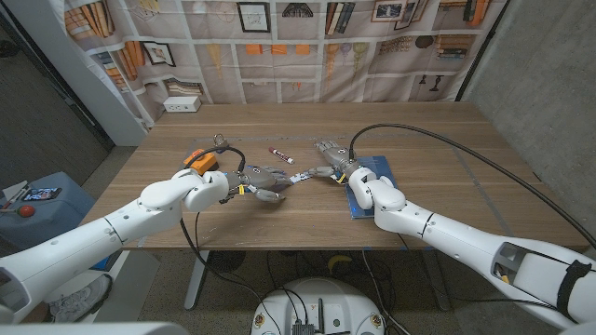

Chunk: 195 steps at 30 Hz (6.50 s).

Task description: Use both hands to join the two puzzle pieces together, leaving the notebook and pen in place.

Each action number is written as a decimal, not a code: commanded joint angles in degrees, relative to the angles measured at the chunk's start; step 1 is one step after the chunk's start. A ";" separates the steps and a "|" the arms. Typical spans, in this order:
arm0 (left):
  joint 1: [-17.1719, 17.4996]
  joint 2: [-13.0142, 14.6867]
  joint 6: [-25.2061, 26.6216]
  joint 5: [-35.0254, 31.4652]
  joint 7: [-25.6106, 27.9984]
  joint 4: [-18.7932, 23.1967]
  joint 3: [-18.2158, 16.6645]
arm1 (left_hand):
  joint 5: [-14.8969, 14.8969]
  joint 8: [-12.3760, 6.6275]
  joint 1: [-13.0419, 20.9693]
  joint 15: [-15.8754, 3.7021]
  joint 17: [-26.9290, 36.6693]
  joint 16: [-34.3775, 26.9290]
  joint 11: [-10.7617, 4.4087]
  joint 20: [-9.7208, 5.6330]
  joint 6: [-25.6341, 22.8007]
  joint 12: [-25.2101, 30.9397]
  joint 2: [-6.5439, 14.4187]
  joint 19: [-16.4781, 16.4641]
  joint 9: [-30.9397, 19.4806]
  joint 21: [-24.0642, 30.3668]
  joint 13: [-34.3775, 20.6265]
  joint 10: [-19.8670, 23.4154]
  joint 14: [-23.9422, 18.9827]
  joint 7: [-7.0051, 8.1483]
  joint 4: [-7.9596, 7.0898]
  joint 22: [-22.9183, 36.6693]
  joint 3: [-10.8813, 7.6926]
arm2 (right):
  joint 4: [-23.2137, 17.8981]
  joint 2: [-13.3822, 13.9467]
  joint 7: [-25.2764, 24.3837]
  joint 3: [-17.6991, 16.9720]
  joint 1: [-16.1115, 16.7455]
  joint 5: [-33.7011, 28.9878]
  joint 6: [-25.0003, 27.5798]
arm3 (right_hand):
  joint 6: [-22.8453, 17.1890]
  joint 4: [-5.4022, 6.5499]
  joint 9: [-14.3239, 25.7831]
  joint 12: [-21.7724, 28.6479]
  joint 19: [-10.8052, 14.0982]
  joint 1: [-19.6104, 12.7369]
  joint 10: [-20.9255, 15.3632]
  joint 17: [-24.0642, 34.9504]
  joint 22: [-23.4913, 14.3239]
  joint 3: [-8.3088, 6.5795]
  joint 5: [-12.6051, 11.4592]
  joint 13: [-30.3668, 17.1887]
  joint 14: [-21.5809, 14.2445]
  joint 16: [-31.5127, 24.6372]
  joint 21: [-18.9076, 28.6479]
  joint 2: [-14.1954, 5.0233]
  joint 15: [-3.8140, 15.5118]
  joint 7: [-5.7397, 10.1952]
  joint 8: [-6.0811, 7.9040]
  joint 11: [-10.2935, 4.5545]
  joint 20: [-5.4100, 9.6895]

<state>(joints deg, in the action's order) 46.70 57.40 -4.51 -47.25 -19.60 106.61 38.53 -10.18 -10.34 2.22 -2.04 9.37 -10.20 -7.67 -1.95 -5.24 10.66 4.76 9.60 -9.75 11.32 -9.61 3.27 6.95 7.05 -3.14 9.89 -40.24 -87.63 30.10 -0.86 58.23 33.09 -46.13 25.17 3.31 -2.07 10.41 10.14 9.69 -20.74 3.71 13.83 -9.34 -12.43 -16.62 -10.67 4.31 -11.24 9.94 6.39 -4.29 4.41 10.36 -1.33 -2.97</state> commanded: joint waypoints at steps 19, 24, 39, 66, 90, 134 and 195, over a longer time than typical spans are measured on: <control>0.12 0.06 -0.01 0.08 0.42 -0.28 0.05 | 0.07 -0.36 0.46 -5.21 0.13 0.09 0.00 -4.04 -0.62 0.03 5.21 0.40 -0.30 0.19 -0.20 0.57 -0.31 -0.13 0.44 0.08 -0.03 | 2.25 -1.23 -0.49 2.16 -1.22 0.04 1.52 | 0.48 -0.79 0.00 0.32 0.02 -0.53 0.81 -0.31 -0.15 -0.09 -0.71 -0.10 0.60 -0.03 0.56 -0.42 -0.04 0.17 0.39 0.07 -0.04; 0.12 0.10 0.01 0.00 0.46 -0.28 0.07 | 0.07 -0.34 0.46 -5.21 0.14 0.10 0.03 -4.01 -0.58 0.01 5.25 0.38 -0.31 0.17 -0.20 0.56 -0.32 -0.11 0.45 0.08 -0.04 | 2.62 -1.54 -0.52 2.43 -1.42 0.08 1.75 | 0.42 -0.94 0.01 0.33 0.07 -0.67 0.88 -0.42 -0.15 -0.11 -0.77 -0.10 0.60 -0.06 0.59 -0.48 -0.06 0.15 0.47 0.04 -0.07; 0.25 0.25 -0.02 0.04 0.82 -0.37 -0.02 | 0.07 -0.33 0.47 -5.19 0.14 0.11 -0.06 -3.94 -0.61 0.01 5.28 0.34 -0.31 0.11 -0.20 0.60 -0.36 -0.17 0.51 0.09 -0.05 | 2.68 -1.86 -0.32 3.09 -1.44 0.11 3.10 | 0.25 -1.33 0.00 0.42 0.28 -1.12 0.88 -0.67 -0.15 -0.24 -0.93 -0.09 0.52 -0.15 0.67 -0.72 -0.05 0.31 0.64 0.14 -0.16; 0.89 0.44 0.72 -0.13 1.36 -0.03 -0.16 | 0.08 -0.34 0.55 -5.16 0.13 0.12 -0.09 -3.95 -0.68 0.00 5.34 0.14 -0.31 0.08 -0.20 0.68 -0.39 -0.13 0.69 0.08 -0.01 | 2.88 -1.29 -1.00 3.53 -1.60 -0.26 2.90 | -0.40 -1.70 0.00 0.63 1.09 -0.97 0.49 -0.99 -0.16 0.13 -1.05 -0.09 0.06 -0.43 0.88 -0.46 0.01 0.87 0.94 0.10 -0.29; 1.37 0.55 1.62 -0.58 1.29 0.77 -0.31 | 0.07 -0.41 0.68 -5.18 0.11 0.10 -0.07 -3.88 -0.94 0.07 5.37 0.01 -0.31 0.05 -0.21 0.98 -0.58 -0.10 0.90 0.08 -0.06 | 3.28 -2.07 -3.14 4.01 -1.04 -1.81 3.84 | -1.27 -1.73 0.00 0.79 1.59 -0.59 0.02 -1.12 -0.16 0.39 -1.21 -0.10 -0.41 -0.70 0.93 -0.75 0.22 0.95 1.22 0.09 -0.19; 0.70 0.14 1.37 -0.90 1.17 0.24 0.03 | 0.10 -0.38 0.86 -5.19 0.14 0.10 -0.07 -3.89 -1.06 0.06 5.49 -0.19 -0.32 -0.01 -0.22 1.30 -0.66 -0.09 1.19 0.08 0.00 | 0.57 -1.68 -7.06 1.41 0.78 0.34 3.62 | -2.75 -1.84 0.00 1.00 2.03 -0.16 -1.02 -1.29 -0.17 0.63 -1.25 -0.10 -0.80 -0.92 0.85 -1.44 0.42 1.07 1.51 -0.11 -0.14; 0.31 -0.01 0.85 -1.04 1.14 0.08 0.01 | 0.09 -0.37 0.99 -5.38 0.18 0.06 -0.20 -3.82 -1.09 0.00 5.64 -0.61 -0.33 0.01 -0.23 1.33 -0.77 0.02 1.29 0.08 0.06 | 0.53 -3.82 -9.41 1.37 2.71 1.14 6.18 | 0.34 0.67 0.00 0.40 -0.71 6.36 0.62 -1.07 -0.17 3.52 -0.66 -0.11 1.38 -0.55 0.37 -1.36 -0.53 0.36 0.06 0.72 -0.74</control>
<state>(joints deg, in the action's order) 47.01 57.45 -3.76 -48.22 -18.56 106.71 38.53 -10.18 -10.40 2.52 -2.04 9.42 -10.20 -7.78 -2.05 -5.85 10.36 4.92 9.07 -9.98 11.31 -9.87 4.38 6.33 7.04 -2.03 9.89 -40.09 -89.13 27.21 -8.93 58.68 35.76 -45.12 30.40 3.01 -1.34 10.42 10.63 9.17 -13.94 3.70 12.65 -9.36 -9.02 -17.52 -10.69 5.02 -11.68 10.16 5.04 -5.02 4.71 10.58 -0.72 -3.68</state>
